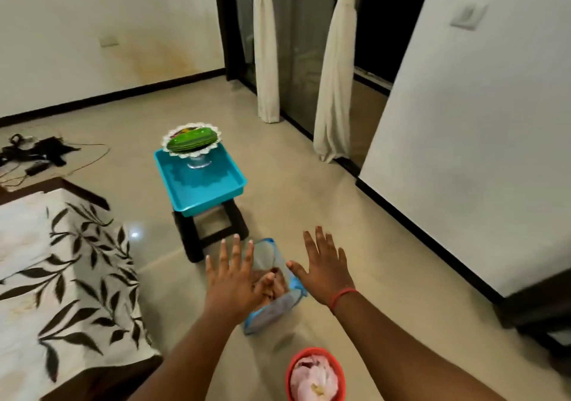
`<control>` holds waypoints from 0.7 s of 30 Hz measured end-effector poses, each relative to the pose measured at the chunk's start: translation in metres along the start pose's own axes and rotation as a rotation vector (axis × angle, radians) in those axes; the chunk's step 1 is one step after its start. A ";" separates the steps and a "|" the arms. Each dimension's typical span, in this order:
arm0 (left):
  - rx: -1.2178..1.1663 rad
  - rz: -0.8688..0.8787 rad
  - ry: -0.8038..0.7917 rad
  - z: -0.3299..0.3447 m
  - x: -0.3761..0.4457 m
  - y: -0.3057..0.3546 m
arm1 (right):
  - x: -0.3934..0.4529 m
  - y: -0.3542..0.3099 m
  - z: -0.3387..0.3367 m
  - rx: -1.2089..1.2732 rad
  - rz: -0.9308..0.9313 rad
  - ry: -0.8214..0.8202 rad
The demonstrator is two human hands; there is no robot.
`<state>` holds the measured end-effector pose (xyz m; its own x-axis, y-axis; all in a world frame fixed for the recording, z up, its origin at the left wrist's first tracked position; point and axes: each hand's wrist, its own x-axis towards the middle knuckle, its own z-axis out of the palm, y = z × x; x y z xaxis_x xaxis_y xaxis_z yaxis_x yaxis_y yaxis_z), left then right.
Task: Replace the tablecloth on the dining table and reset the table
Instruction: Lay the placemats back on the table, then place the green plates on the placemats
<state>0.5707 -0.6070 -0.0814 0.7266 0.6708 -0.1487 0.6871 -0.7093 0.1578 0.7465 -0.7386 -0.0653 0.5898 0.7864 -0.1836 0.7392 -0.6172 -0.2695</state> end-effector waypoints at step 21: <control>0.062 0.252 -0.178 0.087 0.151 0.287 | 0.030 0.308 -0.038 0.088 0.299 -0.049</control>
<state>0.8780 -0.7278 -0.1433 0.8589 0.4276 -0.2819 0.4802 -0.8637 0.1528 1.0041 -0.9065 -0.1179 0.7587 0.5719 -0.3119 0.5031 -0.8186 -0.2771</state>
